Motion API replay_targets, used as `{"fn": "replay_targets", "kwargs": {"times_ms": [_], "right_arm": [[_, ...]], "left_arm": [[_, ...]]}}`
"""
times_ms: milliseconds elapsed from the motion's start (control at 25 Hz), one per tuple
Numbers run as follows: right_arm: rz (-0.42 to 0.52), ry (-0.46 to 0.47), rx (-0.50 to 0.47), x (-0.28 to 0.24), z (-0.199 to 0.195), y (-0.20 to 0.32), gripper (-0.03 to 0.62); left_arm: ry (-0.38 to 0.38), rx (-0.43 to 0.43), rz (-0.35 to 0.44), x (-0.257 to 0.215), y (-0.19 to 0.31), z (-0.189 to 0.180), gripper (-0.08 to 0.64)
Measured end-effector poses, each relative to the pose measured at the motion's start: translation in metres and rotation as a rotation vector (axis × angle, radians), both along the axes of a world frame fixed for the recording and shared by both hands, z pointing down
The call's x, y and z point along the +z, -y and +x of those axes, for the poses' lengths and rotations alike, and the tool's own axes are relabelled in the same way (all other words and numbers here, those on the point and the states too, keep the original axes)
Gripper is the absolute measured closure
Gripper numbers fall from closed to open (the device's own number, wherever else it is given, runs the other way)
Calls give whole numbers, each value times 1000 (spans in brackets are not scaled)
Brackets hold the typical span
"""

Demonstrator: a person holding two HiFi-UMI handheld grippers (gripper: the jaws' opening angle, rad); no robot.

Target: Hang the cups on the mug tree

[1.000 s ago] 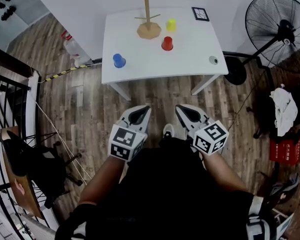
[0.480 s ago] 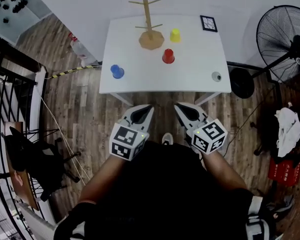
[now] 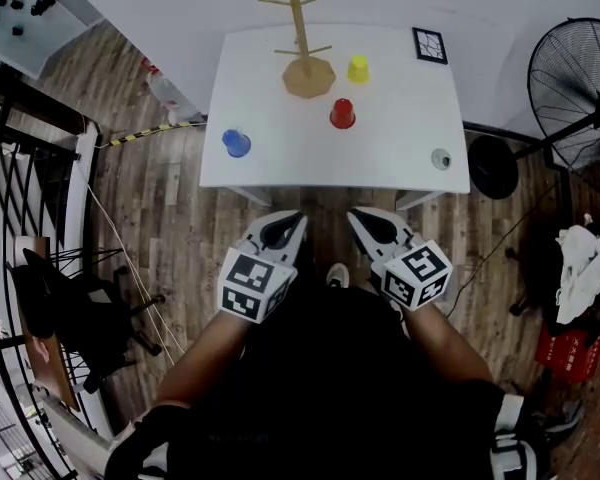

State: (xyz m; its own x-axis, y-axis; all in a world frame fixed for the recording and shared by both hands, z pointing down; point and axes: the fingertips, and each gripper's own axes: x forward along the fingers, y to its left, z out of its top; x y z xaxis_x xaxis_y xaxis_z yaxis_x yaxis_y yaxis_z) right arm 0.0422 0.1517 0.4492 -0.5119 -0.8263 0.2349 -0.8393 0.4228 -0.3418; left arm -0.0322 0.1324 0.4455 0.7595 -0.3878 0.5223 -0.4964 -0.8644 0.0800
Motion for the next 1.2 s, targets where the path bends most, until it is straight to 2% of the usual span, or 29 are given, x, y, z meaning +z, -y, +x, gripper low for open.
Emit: {"fn": "replay_targets", "kwargs": {"times_ms": [280, 520, 720, 1080, 1200], "right_arm": [[-9, -48, -4, 5, 2, 25, 597], [-6, -91, 41, -3, 20, 66, 597], [-8, -159, 61, -2, 26, 111, 597], [-101, -283, 151, 28, 35, 194, 595], [-131, -320, 189, 42, 39, 219, 595]], "left_arm": [[-23, 49, 26, 1, 35, 21, 546], [-36, 102, 69, -12, 81, 40, 546], [-4, 119, 65, -1, 128, 35, 546], [29, 166, 47, 19, 216, 16, 546], [65, 208, 30, 34, 236, 11, 546]]}}
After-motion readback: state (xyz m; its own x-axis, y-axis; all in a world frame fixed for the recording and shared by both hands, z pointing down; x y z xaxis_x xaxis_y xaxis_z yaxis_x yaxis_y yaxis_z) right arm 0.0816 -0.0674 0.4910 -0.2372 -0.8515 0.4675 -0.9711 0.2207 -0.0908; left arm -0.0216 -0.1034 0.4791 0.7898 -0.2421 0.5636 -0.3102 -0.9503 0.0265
